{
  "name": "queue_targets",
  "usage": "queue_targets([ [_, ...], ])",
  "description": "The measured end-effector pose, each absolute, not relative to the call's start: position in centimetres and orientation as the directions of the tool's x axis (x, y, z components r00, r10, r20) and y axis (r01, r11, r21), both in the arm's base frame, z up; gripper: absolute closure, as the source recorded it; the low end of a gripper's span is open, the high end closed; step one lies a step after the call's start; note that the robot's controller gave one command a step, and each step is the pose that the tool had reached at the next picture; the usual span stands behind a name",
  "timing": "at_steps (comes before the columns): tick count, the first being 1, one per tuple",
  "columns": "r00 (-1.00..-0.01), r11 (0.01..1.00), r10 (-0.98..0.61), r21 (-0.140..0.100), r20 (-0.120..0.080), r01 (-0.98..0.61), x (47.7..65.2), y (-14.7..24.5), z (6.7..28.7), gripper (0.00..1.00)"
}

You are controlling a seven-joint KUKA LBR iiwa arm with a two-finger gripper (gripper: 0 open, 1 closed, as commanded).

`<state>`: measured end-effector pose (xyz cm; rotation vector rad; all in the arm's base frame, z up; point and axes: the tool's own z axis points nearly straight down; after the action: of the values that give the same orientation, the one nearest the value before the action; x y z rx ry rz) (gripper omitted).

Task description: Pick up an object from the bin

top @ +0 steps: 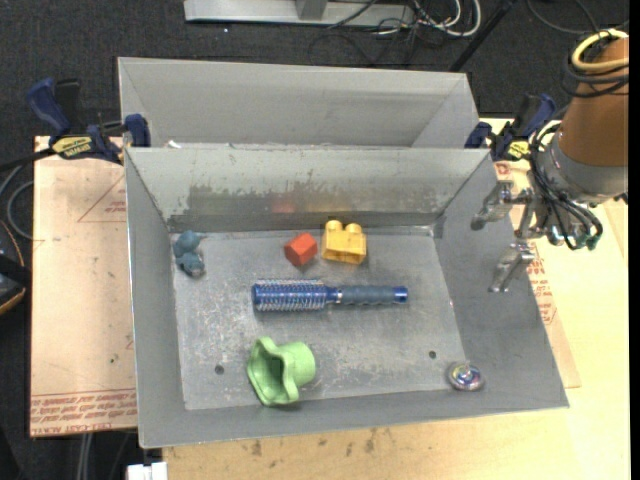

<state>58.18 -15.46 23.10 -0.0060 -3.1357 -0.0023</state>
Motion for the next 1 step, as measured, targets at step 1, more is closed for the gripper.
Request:
queue_targets([
  [1, -0.975, 0.975, -0.222, -0.003, -0.006, -0.222, 58.56, -7.57, 7.36, 0.0],
])
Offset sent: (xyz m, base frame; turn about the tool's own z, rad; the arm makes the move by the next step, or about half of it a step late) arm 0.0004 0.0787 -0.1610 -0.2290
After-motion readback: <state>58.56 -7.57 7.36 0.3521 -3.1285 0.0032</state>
